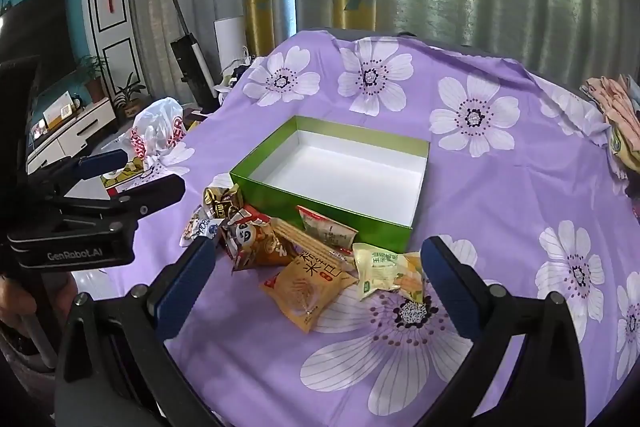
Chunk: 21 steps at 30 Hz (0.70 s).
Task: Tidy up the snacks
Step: 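Move the right tool toward the snack pile in front of the box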
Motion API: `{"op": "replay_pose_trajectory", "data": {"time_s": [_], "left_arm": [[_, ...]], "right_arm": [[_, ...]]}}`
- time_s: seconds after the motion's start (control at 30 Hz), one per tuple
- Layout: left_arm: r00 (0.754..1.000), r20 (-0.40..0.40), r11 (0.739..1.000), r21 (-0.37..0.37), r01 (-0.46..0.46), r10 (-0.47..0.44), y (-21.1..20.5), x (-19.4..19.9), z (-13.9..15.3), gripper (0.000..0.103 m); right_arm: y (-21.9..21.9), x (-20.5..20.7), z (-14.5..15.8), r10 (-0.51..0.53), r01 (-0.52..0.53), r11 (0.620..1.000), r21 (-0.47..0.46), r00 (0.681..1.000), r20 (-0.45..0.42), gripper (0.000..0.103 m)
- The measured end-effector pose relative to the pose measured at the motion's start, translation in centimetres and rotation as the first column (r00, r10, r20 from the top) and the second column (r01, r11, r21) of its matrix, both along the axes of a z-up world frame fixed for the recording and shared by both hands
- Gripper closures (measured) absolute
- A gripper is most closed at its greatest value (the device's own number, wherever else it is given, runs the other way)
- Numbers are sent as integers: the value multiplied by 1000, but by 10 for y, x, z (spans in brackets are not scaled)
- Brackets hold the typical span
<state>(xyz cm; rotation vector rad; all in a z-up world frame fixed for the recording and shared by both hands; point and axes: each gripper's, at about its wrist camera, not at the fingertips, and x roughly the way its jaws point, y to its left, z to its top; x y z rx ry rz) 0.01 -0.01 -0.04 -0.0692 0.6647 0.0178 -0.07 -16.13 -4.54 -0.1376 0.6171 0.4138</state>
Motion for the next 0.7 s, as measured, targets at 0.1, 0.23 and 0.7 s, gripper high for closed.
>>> {"op": "replay_pose_trajectory", "data": {"time_s": [0.1,0.23,0.7], "left_arm": [[1000,1,1000,-2,6,-6,-2,0,0,2],[1000,-4,1000,-3,12,-12,-5,1,0,2],[999,-27,999,-20,42,-42,-3,5,-12,2]], "right_arm": [[3,-1,-1,-7,7,1000,-21,1000,4,0],[6,-3,-3,-14,15,999,-37,1000,12,0],[2,-2,-5,-21,21,999,-37,1000,12,0]]}}
